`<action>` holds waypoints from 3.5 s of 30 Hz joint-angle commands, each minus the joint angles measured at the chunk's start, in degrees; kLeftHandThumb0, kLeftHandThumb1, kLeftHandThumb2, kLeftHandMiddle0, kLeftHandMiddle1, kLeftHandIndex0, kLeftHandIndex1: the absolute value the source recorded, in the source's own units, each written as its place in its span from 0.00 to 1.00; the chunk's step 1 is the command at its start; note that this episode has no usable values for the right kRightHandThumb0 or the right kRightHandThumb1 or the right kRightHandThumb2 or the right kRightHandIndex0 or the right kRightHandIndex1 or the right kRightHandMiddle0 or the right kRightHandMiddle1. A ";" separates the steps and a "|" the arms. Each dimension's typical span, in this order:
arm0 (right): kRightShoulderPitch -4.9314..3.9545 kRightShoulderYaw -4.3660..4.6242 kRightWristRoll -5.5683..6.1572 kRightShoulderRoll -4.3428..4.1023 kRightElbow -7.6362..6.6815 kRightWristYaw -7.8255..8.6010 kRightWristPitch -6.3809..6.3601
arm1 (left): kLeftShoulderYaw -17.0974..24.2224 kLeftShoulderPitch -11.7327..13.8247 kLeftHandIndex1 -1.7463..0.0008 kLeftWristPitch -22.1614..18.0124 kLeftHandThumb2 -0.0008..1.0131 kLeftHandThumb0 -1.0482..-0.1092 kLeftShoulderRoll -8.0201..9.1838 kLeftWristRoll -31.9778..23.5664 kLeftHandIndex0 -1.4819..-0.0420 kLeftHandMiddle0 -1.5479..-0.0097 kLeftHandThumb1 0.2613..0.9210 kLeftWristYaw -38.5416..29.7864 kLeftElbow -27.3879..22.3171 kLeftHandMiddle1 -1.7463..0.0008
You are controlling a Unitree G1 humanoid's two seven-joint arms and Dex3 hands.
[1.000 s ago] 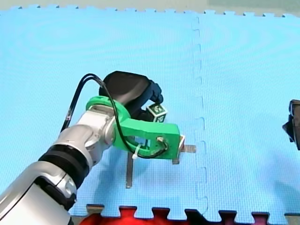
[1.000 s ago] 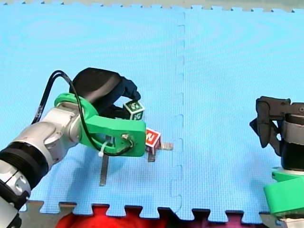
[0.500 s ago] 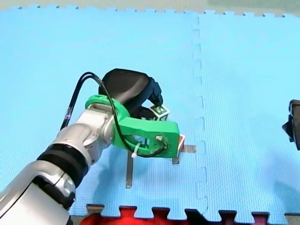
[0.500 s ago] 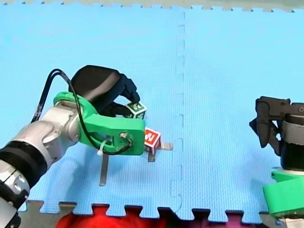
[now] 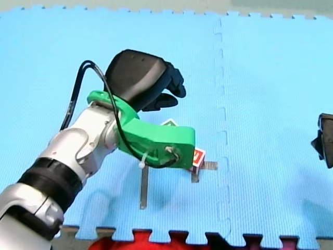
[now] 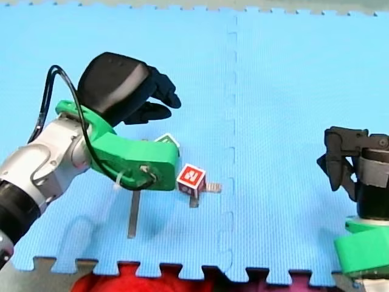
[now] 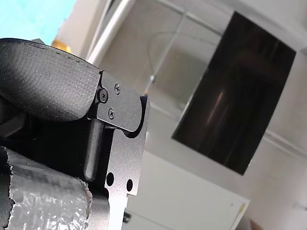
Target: Stack cube left
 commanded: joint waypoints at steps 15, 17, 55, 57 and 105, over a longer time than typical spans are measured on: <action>0.10 -0.05 0.26 -0.15 0.46 -0.21 -0.63 | 1.85 2.76 0.99 0.67 0.00 0.60 1.67 1.29 0.11 0.35 0.77 -1.87 -6.39 0.00; 0.16 -0.05 0.25 -0.12 0.37 -0.22 -0.66 | 2.07 2.77 1.00 0.04 0.00 0.56 1.79 0.90 0.23 0.35 0.75 -2.49 -6.28 0.00; 0.93 -0.68 1.67 -0.61 -0.12 1.51 -1.64 | -0.14 -1.85 0.98 -9.58 0.02 0.00 -4.85 -5.51 0.68 0.43 0.91 -8.11 26.47 0.00; 1.05 -0.74 1.73 -0.64 -0.23 1.63 -1.72 | -0.50 -2.09 0.98 -9.63 0.01 0.00 -4.96 -5.37 0.67 0.43 0.91 -8.74 26.77 0.00; 0.95 -0.96 2.62 -0.24 1.52 2.97 -3.84 | 3.84 1.98 0.92 -16.44 0.00 0.64 2.86 -8.47 0.13 0.35 0.83 -7.60 4.19 0.00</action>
